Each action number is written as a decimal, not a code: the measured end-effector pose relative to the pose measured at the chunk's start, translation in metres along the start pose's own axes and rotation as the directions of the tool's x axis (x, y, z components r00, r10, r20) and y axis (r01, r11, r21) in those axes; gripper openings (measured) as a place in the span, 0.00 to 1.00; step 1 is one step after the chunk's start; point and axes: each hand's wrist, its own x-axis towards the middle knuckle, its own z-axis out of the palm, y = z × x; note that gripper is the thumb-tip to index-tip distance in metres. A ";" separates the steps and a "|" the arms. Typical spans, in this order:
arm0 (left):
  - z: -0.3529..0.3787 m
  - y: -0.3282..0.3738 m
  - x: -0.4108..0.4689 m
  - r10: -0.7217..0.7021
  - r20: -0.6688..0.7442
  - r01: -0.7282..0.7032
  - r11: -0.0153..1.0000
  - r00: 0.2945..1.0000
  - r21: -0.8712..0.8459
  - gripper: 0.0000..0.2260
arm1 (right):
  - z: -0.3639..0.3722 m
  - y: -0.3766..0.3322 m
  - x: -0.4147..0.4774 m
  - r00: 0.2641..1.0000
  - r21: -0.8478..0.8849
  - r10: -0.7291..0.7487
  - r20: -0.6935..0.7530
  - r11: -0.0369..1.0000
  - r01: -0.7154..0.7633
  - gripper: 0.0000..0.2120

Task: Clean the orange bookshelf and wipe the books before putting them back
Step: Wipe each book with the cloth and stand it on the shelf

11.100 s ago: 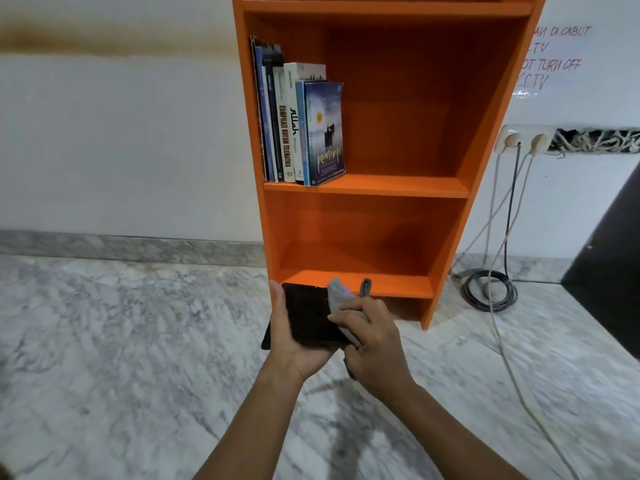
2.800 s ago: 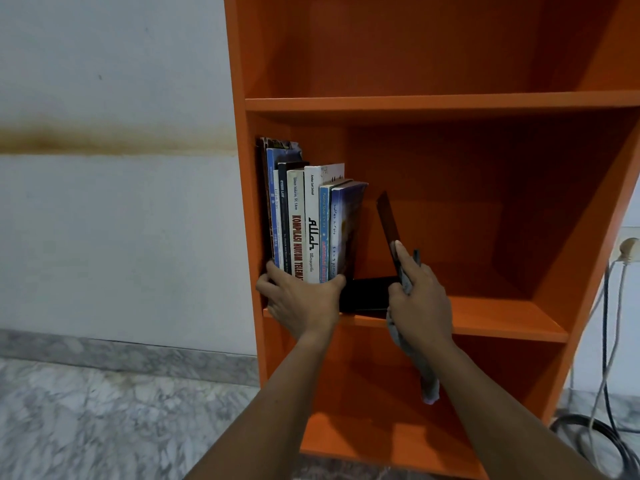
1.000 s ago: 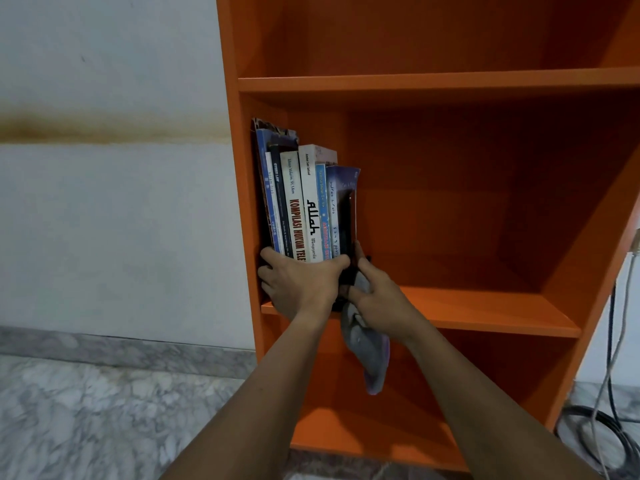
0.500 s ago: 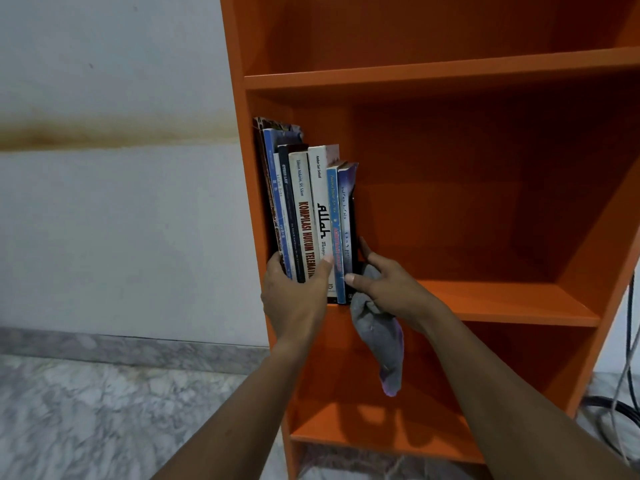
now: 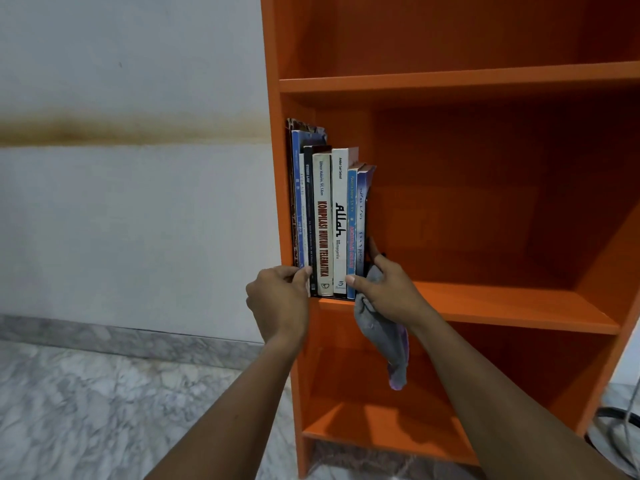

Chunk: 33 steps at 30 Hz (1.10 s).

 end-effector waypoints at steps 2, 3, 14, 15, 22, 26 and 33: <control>0.001 0.000 0.001 -0.008 0.000 0.008 1.000 1.000 -0.003 0.11 | 0.002 -0.001 -0.001 1.000 0.004 0.005 -0.001 1.000 -0.005 0.29; 0.002 0.000 0.001 -0.014 -0.002 0.014 1.000 1.000 -0.006 0.11 | 0.002 -0.002 -0.001 1.000 0.005 0.008 -0.001 1.000 -0.008 0.27; 0.010 -0.004 0.006 -0.045 -0.043 0.045 0.999 0.998 0.010 0.09 | 0.001 -0.002 0.004 0.998 0.014 0.050 0.023 0.999 -0.050 0.28; 0.011 -0.005 0.006 -0.047 -0.049 0.048 0.999 0.998 0.013 0.09 | 0.001 -0.002 0.005 0.998 0.013 0.057 0.026 0.998 -0.057 0.28; 0.005 -0.001 -0.008 -0.032 0.013 0.031 0.993 0.999 0.112 0.13 | 0.010 -0.013 -0.010 0.996 -0.148 0.051 -0.076 0.987 -0.062 0.30; -0.002 0.009 -0.022 -0.048 0.174 0.004 0.971 0.984 0.241 0.15 | 0.013 -0.028 -0.033 0.994 -0.160 0.109 -0.034 0.981 -0.113 0.41; -0.039 0.072 -0.023 -0.223 0.592 0.142 0.973 0.774 0.182 0.12 | -0.032 -0.092 -0.082 0.985 0.196 0.167 -0.040 0.968 -0.156 0.41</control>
